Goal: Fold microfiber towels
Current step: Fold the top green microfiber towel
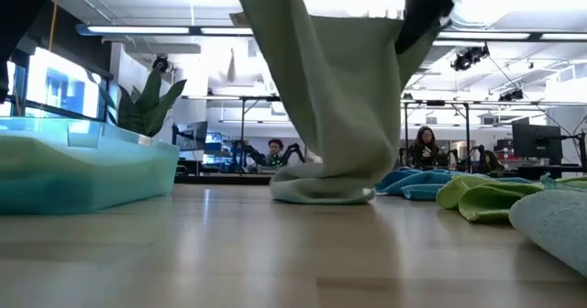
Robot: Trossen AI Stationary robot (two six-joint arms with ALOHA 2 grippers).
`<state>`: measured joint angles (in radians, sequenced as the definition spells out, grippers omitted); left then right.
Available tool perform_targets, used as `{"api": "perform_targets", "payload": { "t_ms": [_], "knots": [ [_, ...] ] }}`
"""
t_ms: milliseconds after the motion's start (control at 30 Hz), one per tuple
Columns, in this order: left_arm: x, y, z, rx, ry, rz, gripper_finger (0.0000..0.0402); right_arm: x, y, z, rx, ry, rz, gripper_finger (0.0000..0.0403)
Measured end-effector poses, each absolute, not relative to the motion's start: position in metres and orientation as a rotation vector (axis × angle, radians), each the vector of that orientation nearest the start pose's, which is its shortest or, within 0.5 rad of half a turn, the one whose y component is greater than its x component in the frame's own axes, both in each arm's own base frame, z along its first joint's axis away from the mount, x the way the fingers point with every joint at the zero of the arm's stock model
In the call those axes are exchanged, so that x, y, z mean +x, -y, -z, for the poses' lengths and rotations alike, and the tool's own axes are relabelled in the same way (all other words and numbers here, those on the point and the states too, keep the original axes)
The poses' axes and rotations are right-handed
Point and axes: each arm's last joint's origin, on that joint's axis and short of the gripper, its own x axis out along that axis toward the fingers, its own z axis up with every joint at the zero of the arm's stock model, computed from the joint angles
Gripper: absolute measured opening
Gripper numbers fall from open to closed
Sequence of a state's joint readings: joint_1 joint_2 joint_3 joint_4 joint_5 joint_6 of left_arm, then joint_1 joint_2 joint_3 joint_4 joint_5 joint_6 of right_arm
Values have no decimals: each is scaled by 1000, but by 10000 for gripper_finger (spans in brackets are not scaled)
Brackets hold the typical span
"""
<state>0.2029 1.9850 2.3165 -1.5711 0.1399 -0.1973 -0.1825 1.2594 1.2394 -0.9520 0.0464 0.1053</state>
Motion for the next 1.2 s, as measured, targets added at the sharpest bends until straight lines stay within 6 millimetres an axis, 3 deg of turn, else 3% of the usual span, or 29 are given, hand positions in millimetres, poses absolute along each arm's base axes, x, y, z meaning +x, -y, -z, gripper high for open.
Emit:
{"api": "perform_targets", "payload": {
  "t_ms": [200, 367, 500, 733, 933, 1100, 1200],
  "knots": [
    [364, -72, -391, -308, -1202, -169, 0, 233, 45, -355, 151, -913, 264, 0],
    [381, -71, -399, -267, -1020, -191, 0, 229, 44, -369, 155, -902, 275, 0],
    [387, -65, -403, -315, -953, -102, 0, 225, 44, -375, 157, -918, 299, 0],
    [364, -59, -391, -412, -1231, -131, 0, 216, 43, -390, 153, -934, 322, 0],
    [360, -62, -399, -399, -1188, -178, 0, 224, 44, -391, 160, -909, 322, 0],
    [342, -69, -417, -413, -1133, -200, 0, 235, 46, -388, 128, -930, 310, 0],
    [329, -74, -429, -437, -1089, -245, 0, 241, 48, -398, 97, -915, 307, 0]
  ]
}}
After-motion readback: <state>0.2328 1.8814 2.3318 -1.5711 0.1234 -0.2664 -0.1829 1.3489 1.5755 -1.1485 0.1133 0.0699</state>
